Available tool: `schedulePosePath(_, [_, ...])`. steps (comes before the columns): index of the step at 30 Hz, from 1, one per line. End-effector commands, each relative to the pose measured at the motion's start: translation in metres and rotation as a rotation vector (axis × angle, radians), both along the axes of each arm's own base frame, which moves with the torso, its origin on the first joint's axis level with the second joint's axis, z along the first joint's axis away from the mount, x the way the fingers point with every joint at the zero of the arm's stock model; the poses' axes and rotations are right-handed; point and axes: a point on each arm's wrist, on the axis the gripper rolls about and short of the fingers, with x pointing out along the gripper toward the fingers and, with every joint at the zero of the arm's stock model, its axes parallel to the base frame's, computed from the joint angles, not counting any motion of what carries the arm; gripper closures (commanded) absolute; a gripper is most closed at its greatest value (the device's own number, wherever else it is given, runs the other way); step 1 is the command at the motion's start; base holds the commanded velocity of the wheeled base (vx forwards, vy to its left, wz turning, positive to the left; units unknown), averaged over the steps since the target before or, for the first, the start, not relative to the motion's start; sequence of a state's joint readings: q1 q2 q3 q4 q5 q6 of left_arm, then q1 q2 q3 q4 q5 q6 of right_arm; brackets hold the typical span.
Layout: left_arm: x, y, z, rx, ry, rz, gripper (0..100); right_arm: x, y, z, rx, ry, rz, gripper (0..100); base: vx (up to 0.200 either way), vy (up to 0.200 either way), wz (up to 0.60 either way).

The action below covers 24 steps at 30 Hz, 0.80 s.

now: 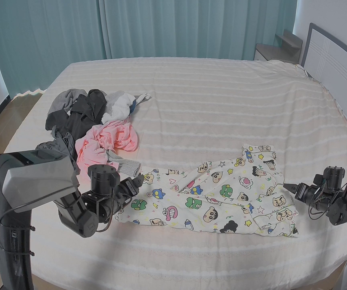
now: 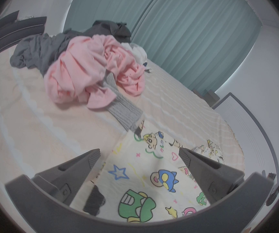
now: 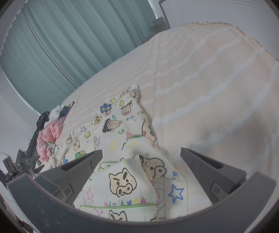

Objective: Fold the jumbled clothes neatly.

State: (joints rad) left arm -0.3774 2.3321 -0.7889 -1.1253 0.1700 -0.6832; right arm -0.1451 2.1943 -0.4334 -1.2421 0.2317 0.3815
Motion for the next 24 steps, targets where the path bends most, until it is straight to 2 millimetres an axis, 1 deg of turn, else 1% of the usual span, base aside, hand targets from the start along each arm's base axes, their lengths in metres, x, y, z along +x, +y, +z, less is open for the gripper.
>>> schedulePosePath(1, [-0.019,0.019,0.041,-0.012,-0.058,0.024,0,-0.015,-0.005,0.036,-0.012,-0.093,-0.023,0,0.0,0.0,0.0])
schedulePosePath(2, [-0.019,0.019,0.041,-0.012,-0.058,0.024,0,-0.015,-0.005,0.036,-0.012,-0.093,-0.023,0,0.0,0.0,0.0])
schedulePosePath(4, [-0.045,0.028,0.048,-0.017,-0.022,0.006,0,-0.032,0.0,0.052,-0.005,-0.121,-0.015,0,0.0,0.0,0.0])
schedulePosePath(6, [-0.066,0.033,0.047,-0.045,0.029,-0.005,0,-0.043,0.006,0.064,0.024,-0.146,-0.015,0,0.0,0.0,0.0])
schedulePosePath(8, [-0.082,0.037,0.049,-0.116,0.07,-0.009,0,-0.054,0.013,0.074,0.067,-0.168,-0.013,0,0.0,0.0,0.0])
schedulePosePath(9, [-0.084,0.038,0.049,-0.121,0.075,-0.009,0,-0.055,0.013,0.075,0.071,-0.168,-0.013,0,0.0,0.0,0.0])
schedulePosePath(10, [-0.1,0.042,0.05,-0.196,0.125,-0.033,0,-0.069,0.023,0.077,0.099,-0.15,0.007,0,0.0,0.0,0.0])
schedulePosePath(11, [-0.108,0.045,0.048,-0.214,0.156,-0.05,0,-0.077,0.029,0.077,0.106,-0.133,0.028,0,0.0,0.0,0.0])
schedulePosePath(13, [-0.108,0.045,0.048,-0.214,0.156,-0.05,0,-0.077,0.029,0.077,0.106,-0.133,0.028,0,0.0,0.0,0.0])
schedulePosePath(14, [-0.133,0.053,0.04,-0.223,0.248,-0.102,0,-0.098,0.049,0.074,0.145,-0.08,0.091,0,0.0,0.0,0.0])
schedulePosePath(15, [-0.133,0.053,0.04,-0.223,0.248,-0.102,0,-0.098,0.049,0.074,0.145,-0.08,0.091,0,0.0,0.0,0.0])
schedulePosePath(16, [-0.146,0.057,0.036,-0.233,0.281,-0.127,0,-0.108,0.06,0.07,0.171,-0.033,0.108,0,0.0,0.0,0.0])
schedulePosePath(18, [-0.156,0.059,0.032,-0.251,0.302,-0.166,0,-0.112,0.068,0.061,0.187,0.037,0.082,0,0.0,0.0,0.0])
schedulePosePath(19, [-0.158,0.06,0.032,-0.254,0.302,-0.173,0,-0.112,0.069,0.059,0.192,0.054,0.075,0,0.0,0.0,0.0])
schedulePosePath(20, [-0.162,0.062,0.031,-0.269,0.295,-0.195,0,-0.111,0.075,0.05,0.219,0.11,0.046,0,0.0,0.0,0.0])
schedulePosePath(22, [-0.169,0.064,0.029,-0.284,0.303,-0.224,0,-0.108,0.082,0.043,0.256,0.153,0.004,0,0.0,0.0,0.0])
schedulePosePath(24, [-0.168,0.063,0.024,-0.291,0.323,-0.229,0,-0.107,0.089,0.035,0.27,0.197,-0.034,0,0.0,0.0,0.0])
